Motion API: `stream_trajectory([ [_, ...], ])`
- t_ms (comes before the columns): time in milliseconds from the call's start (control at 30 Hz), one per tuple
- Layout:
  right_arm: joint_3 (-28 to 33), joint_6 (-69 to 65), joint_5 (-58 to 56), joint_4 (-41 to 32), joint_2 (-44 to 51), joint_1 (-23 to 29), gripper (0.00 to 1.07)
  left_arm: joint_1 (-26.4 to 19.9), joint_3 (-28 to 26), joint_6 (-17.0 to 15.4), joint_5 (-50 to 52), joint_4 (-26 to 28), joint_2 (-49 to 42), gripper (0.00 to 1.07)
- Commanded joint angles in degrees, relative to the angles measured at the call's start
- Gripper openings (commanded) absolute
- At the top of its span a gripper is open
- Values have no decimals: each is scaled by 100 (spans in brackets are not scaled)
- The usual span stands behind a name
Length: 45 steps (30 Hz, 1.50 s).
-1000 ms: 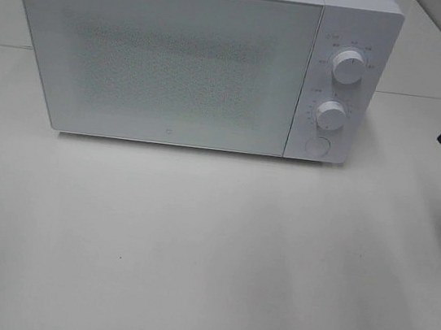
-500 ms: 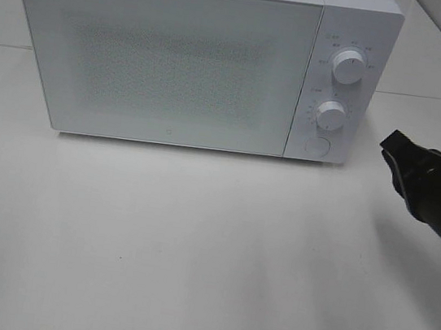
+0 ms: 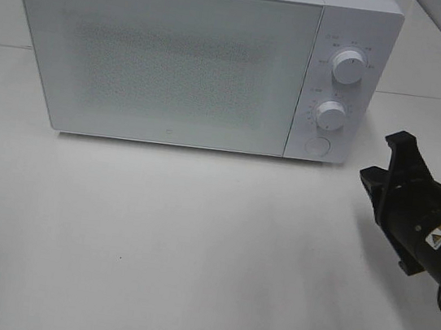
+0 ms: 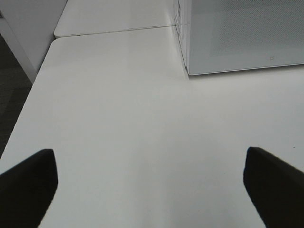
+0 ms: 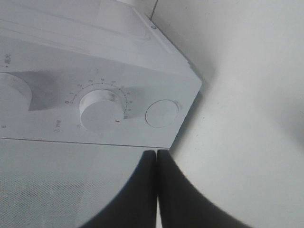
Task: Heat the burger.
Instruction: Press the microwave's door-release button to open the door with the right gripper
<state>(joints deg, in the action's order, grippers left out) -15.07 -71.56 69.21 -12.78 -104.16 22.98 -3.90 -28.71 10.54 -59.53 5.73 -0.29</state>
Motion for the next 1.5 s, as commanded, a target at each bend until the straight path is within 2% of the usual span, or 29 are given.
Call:
stream_trajectory([
  [33,-338,-435,195,-223,-183,201,0,0,17,-11,17,34,-120,101],
  [233,-865,-963,-212,-212,-607,212,0,0,17,-11,17,34,-120,101],
  [700,-1977,-922,-1175,-544,-1140,212,0,0,17,-11,17,34,-120,101],
  [1267,-2618,-625,-1484,-808,-1513,120,0,0,17,-17,17,34,-120,101],
  [1500,-2676,-659,-1587,-814,-1581,109,0,0,17,-17,17,34,-120,101],
])
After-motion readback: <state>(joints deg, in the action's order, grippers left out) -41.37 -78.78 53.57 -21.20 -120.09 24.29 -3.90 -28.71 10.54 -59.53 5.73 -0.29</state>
